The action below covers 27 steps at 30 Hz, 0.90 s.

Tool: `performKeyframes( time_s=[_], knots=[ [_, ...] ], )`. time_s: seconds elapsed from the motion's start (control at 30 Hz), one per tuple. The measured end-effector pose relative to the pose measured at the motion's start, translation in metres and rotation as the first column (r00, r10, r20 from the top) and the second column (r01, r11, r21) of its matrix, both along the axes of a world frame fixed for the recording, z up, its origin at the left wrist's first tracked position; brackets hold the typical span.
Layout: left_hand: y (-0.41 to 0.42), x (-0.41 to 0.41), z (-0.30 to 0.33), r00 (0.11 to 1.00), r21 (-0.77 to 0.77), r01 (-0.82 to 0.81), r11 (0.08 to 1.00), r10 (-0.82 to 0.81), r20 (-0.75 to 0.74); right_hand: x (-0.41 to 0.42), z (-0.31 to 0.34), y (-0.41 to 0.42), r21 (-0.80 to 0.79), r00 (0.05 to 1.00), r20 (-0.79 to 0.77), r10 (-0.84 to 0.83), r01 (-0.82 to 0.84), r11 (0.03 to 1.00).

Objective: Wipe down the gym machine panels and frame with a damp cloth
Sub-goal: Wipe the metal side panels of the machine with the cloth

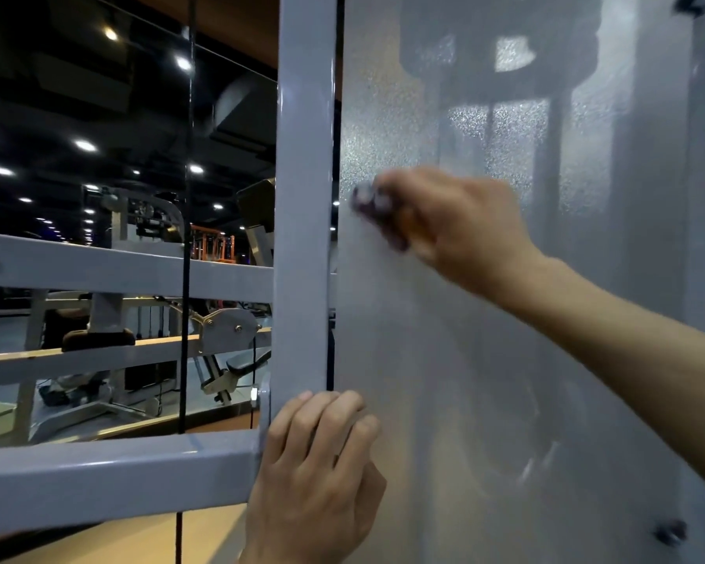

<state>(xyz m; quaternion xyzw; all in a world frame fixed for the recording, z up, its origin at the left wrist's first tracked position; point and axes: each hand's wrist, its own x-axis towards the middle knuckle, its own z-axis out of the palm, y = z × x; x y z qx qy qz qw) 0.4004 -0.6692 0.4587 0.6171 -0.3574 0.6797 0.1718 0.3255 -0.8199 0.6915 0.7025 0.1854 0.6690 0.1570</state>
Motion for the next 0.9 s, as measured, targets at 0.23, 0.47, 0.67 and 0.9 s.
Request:
performKeyframes(
  time_s=[0.23, 0.47, 0.67, 0.9],
  knots=[
    [0.002, -0.001, 0.000, 1.000, 0.010, -0.023, 1.000, 0.023, -0.020, 0.001, -0.065, 0.014, -0.213, 0.977, -0.213, -0.027, -0.019, 0.977],
    [0.004, -0.003, 0.002, 0.998, 0.042, -0.055, 0.998, 0.056, -0.022, -0.007, -0.007, -0.037, 0.225, 0.994, 0.080, -0.078, 0.059, 0.973],
    [0.002, -0.002, 0.001, 0.997, 0.015, -0.072, 0.997, 0.072, -0.002, -0.002, -0.080, -0.020, -0.086, 0.987, -0.145, -0.071, 0.059, 0.995],
    [0.002, -0.002, 0.001, 0.996, 0.039, -0.092, 0.995, 0.093, -0.017, -0.010, -0.065, -0.056, 0.346, 1.000, -0.016, 0.013, -0.006, 0.938]
  ],
)
